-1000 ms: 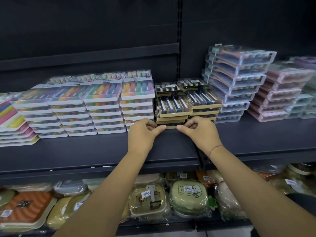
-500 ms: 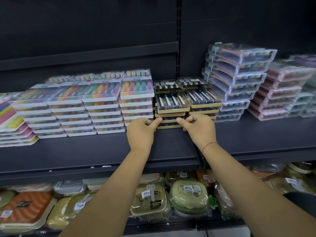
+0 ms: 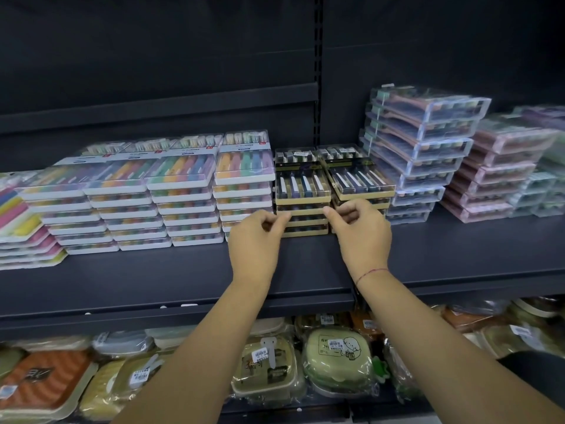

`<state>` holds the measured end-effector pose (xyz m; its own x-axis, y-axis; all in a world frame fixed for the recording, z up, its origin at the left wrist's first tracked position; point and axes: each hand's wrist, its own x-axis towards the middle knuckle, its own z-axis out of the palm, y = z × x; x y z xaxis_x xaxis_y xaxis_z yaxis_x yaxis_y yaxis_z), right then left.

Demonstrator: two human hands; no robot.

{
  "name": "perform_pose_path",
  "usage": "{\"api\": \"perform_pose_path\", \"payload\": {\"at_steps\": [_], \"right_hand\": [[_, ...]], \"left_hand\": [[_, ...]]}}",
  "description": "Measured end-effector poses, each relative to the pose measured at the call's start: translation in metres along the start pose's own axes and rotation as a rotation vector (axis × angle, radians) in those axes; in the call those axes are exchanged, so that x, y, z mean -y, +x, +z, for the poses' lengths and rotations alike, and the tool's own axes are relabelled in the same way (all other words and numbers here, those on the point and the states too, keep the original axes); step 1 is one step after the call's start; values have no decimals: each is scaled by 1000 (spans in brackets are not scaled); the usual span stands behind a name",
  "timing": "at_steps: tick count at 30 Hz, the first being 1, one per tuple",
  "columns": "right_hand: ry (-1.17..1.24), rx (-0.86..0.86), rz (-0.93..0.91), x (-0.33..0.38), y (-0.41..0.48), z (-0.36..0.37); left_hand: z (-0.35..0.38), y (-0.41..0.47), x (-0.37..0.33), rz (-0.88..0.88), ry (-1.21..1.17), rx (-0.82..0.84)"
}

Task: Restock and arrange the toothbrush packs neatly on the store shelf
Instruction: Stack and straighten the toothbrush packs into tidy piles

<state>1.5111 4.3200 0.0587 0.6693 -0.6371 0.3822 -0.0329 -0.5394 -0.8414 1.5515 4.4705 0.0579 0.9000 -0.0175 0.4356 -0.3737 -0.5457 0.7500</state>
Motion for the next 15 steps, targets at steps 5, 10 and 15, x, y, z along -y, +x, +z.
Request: {"api": "perform_pose_path", "payload": {"at_steps": [5,10,15], "right_hand": [[86,56,15,-10,2,-7],[61,175,-49,-11,1,-1],[93,142,-38,-10,0,-3]], "left_hand": [[4,-9,4,385,284,324],[7,-4,6,318,282,444],[8,-10,4,464,365,351]]}}
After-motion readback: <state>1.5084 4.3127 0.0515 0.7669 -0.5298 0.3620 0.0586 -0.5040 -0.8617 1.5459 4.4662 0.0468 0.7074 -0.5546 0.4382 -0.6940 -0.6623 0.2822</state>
